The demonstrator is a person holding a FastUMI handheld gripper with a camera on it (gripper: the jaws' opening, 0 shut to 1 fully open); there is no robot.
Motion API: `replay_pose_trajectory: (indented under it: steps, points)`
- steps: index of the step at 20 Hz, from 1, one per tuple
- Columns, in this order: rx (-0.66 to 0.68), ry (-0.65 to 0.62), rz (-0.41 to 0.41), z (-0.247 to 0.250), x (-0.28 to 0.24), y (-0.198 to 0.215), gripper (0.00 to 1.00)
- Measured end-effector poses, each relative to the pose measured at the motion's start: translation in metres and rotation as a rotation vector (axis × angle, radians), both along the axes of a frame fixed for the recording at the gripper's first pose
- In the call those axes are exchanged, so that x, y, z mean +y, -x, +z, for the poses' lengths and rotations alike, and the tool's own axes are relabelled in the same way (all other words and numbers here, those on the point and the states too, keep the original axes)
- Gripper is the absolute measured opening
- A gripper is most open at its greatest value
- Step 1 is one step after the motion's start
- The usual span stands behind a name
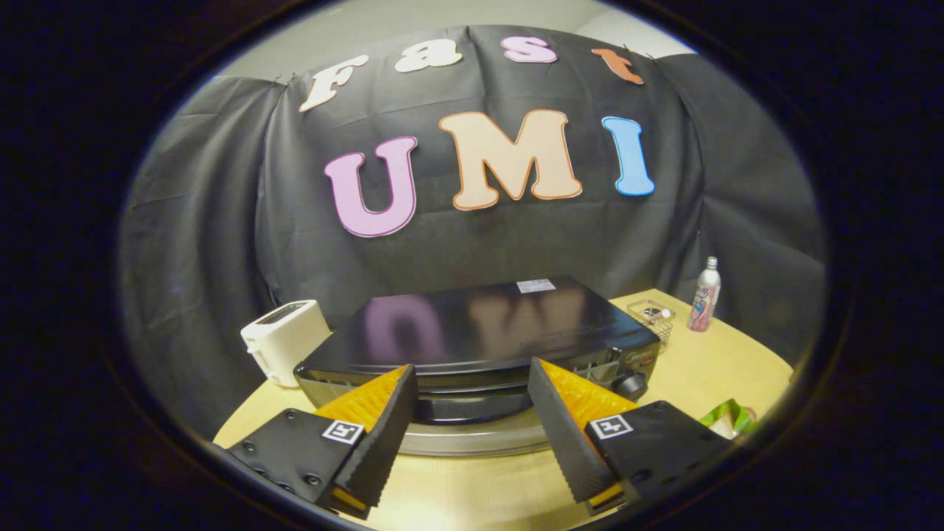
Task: Open the toaster oven, put the food inside, and close the toaster oven door.
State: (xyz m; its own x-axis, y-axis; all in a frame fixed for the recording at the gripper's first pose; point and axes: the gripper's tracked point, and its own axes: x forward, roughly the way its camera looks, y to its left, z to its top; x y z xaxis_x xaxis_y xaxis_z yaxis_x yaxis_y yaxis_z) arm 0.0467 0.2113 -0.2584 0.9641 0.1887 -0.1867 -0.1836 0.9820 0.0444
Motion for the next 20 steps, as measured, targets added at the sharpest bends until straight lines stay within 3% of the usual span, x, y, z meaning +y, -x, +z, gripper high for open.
replay_pose_trajectory:
  steps: [10, 20]
  points:
    - [0.088, 0.031, -0.002, -0.043, -0.021, 0.074, 0.94]
    - [0.308, 0.081, -0.017, -0.117, -0.041, 0.121, 0.93]
